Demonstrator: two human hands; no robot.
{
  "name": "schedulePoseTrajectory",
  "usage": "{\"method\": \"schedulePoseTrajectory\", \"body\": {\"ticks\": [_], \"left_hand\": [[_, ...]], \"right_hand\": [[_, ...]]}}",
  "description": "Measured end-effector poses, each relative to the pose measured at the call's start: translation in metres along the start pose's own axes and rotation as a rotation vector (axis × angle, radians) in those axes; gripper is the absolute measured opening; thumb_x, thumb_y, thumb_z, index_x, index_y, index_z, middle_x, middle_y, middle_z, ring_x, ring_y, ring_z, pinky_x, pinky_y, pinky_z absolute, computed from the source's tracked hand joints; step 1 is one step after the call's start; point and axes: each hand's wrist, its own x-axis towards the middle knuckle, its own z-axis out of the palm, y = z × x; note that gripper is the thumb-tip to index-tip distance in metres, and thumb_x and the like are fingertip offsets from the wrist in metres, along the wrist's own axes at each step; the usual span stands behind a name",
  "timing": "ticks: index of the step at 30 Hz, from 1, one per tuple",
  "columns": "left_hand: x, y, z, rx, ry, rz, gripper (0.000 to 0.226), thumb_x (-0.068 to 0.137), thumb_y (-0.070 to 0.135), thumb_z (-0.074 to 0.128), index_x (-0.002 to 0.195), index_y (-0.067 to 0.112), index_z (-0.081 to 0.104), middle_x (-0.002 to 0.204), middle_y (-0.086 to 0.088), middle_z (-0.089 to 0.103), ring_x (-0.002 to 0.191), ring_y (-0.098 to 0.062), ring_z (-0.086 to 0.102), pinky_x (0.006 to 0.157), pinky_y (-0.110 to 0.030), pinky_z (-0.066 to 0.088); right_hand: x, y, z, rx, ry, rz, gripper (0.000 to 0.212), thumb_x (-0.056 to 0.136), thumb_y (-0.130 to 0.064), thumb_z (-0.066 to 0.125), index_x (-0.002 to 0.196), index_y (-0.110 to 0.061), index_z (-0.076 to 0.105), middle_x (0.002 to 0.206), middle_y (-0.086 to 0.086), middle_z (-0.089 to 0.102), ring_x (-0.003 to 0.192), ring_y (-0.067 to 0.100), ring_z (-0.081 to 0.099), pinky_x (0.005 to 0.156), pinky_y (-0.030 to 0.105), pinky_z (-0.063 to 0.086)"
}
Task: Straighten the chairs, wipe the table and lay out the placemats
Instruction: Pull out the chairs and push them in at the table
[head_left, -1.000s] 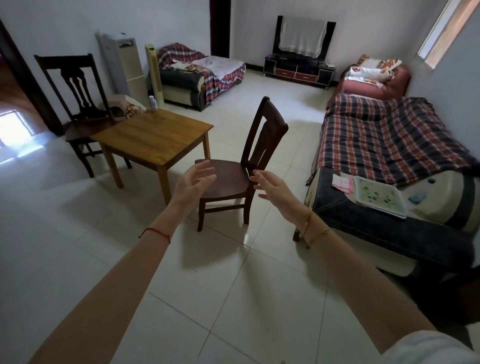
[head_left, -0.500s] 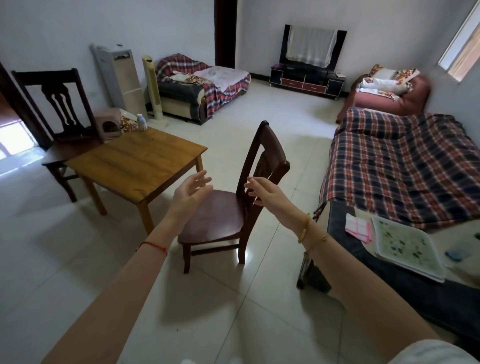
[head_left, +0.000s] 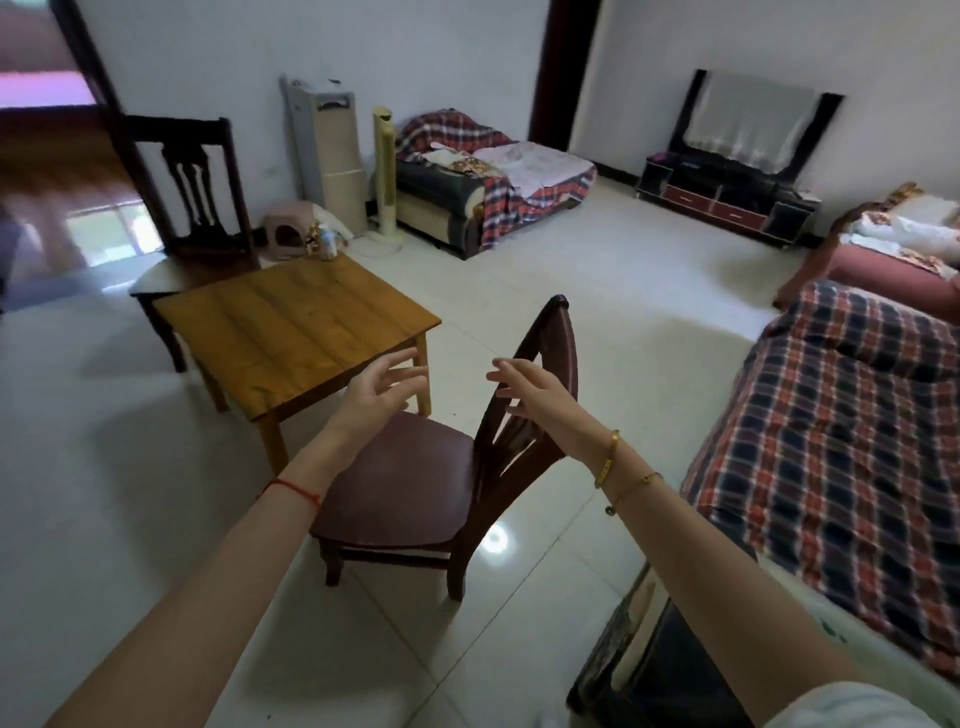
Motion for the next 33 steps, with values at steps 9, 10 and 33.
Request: {"method": "schedulePoseTrajectory", "body": {"ticks": [9, 10, 33], "left_hand": [[0.048, 0.002, 0.075, -0.078, 0.264, -0.167, 0.052, 0.092, 0.036, 0.064, 0.14, 0.027, 0.047, 0.13, 0.005, 0.063, 0.123, -0.014, 0.057, 0.105, -0.041, 0.046], [0.054, 0.0, 0.079, -0.079, 0.281, -0.182, 0.053, 0.092, 0.036, 0.064, 0.141, 0.027, 0.047, 0.13, 0.005, 0.063, 0.122, -0.014, 0.057, 0.105, -0.042, 0.046], [0.177, -0.005, 0.113, 0.003, 0.536, -0.303, 0.045, 0.092, 0.039, 0.062, 0.135, 0.029, 0.052, 0.123, 0.007, 0.066, 0.112, -0.007, 0.064, 0.101, -0.039, 0.05]], "right_hand": [[0.096, 0.024, -0.087, -0.047, -0.28, -0.003, 0.049, 0.101, -0.045, 0.042, 0.141, -0.017, 0.046, 0.134, 0.001, 0.057, 0.121, 0.017, 0.057, 0.104, 0.038, 0.048], [0.107, 0.026, -0.091, -0.054, -0.301, -0.002, 0.049, 0.101, -0.045, 0.042, 0.141, -0.017, 0.046, 0.133, 0.001, 0.058, 0.121, 0.016, 0.057, 0.104, 0.037, 0.048], [0.314, 0.051, -0.123, -0.234, -0.8, -0.089, 0.052, 0.095, -0.046, 0.053, 0.139, -0.017, 0.048, 0.133, 0.001, 0.058, 0.117, 0.014, 0.059, 0.097, 0.028, 0.05]]}}
